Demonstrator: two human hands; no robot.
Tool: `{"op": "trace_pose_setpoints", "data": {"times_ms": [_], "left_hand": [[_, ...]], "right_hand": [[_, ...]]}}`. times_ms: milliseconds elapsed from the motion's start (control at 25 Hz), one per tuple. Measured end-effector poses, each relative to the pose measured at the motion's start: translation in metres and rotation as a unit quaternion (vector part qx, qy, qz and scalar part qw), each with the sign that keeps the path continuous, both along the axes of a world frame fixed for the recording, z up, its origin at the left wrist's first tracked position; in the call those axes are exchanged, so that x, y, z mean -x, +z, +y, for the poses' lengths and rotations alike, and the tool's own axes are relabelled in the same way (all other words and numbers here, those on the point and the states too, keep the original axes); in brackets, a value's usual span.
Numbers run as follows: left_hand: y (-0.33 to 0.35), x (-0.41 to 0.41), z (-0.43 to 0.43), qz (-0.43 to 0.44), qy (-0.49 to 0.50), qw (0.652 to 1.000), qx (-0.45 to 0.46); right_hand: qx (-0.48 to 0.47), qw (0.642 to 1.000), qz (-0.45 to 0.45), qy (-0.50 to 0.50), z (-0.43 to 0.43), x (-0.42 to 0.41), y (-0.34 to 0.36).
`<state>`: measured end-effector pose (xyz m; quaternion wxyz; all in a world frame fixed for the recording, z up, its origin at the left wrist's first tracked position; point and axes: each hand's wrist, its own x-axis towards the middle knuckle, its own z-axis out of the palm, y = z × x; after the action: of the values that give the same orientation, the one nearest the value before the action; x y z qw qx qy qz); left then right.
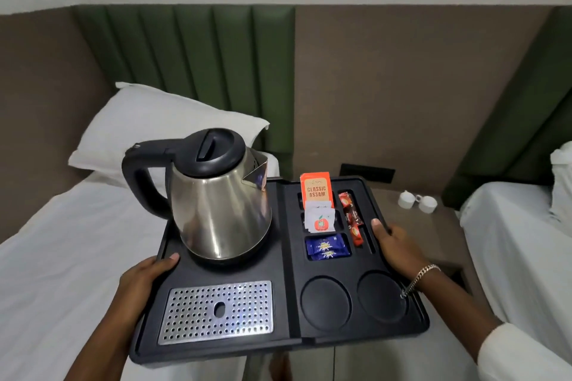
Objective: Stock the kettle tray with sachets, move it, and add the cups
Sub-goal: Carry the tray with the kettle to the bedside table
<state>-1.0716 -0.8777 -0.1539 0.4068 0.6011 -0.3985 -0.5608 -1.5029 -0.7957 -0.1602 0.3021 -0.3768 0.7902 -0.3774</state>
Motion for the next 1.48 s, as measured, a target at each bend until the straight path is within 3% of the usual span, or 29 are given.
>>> {"op": "trace_pose_setpoints", "data": {"times_ms": [400, 880, 1160, 1360, 1480], "left_hand": [[0.006, 0.15, -0.253, -0.019, -0.082, 0.996, -0.007], [-0.053, 0.318, -0.414, -0.076, -0.062, 0.995, -0.021], [-0.162, 0.353, -0.475, -0.108, -0.1, 0.988, -0.05], [-0.276, 0.373, -0.473, -0.126, -0.131, 0.982, -0.056], [-0.336, 0.398, -0.46, -0.121, -0.184, 0.973, -0.072]], "right_hand": [[-0.011, 0.996, 0.024, -0.083, -0.187, 0.127, -0.015], [-0.044, 0.997, 0.007, -0.064, -0.355, 0.292, -0.074], [-0.065, 0.993, 0.022, -0.093, -0.419, 0.325, -0.173], [-0.087, 0.986, -0.035, -0.141, -0.387, 0.339, -0.293], [-0.12, 0.979, -0.022, -0.163, -0.357, 0.354, -0.352]]}}
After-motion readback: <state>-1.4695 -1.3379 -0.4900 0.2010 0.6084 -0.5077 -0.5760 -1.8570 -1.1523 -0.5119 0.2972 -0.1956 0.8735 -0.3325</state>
